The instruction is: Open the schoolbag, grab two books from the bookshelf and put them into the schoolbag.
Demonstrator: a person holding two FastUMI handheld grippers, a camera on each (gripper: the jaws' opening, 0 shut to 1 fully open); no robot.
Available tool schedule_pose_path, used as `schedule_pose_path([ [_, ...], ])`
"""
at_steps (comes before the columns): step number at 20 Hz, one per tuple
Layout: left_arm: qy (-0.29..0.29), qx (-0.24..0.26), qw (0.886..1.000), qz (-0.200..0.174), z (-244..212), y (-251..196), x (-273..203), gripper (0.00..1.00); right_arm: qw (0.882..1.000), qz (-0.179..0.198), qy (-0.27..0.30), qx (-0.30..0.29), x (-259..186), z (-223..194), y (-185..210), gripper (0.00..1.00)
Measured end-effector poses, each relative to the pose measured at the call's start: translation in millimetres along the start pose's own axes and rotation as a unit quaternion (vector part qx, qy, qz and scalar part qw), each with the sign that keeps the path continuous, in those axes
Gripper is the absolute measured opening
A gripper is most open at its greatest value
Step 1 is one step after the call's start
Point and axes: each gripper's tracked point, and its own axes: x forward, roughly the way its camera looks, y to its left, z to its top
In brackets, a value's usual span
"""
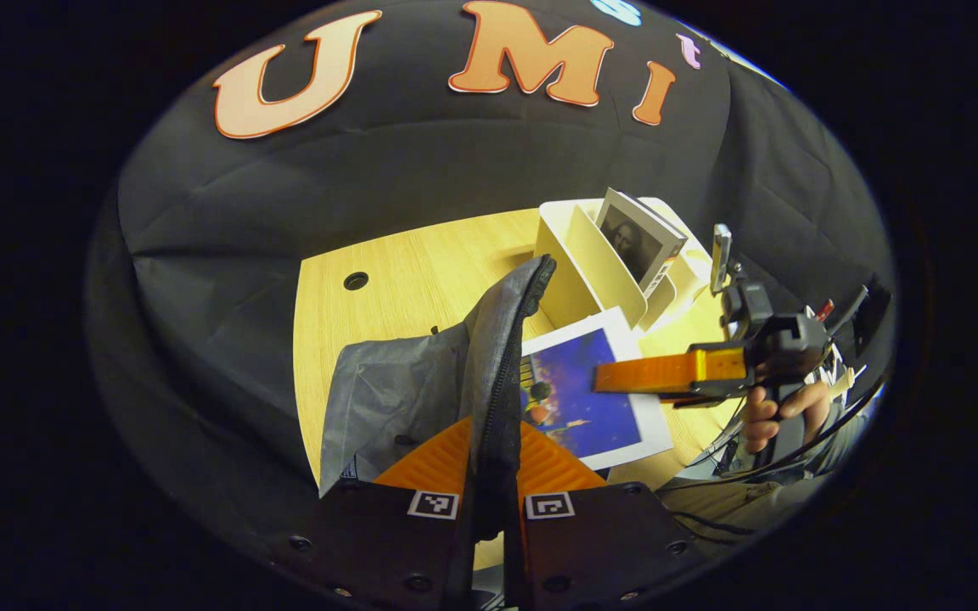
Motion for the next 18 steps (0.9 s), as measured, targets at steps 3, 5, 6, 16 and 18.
schedule_pose_path([
  [3, 0.0, 0.007, 1.0, 0.002, -0.5, -5.7, -3.7, 0.14, 1.0, 0.006, -0.016, -0.004, 22.7, -4.7, -2.7, 0.28],
  [5, 0.0, 0.004, 1.0, -0.001, 1.7, -10.0, -1.7, 0.14, 1.0, 0.006, -0.014, -0.01, 38.6, -11.3, -3.1, 0.28],
  [6, 0.001, 0.002, 1.0, -0.001, 0.0, -10.5, -1.4, 0.14, 1.0, 0.005, -0.006, -0.01, 46.2, -15.9, -4.1, 0.28],
  [16, 0.009, -0.034, 0.999, 0.018, -9.4, -10.9, 13.5, 0.14, 0.99, -0.118, 0.057, -0.055, 20.0, -14.6, -46.4, 0.86],
  [18, 0.015, -0.038, 0.999, 0.023, -10.9, -11.9, 19.7, 0.14, 0.981, -0.158, 0.059, -0.093, -1.2, -3.5, -59.9, 0.94],
])
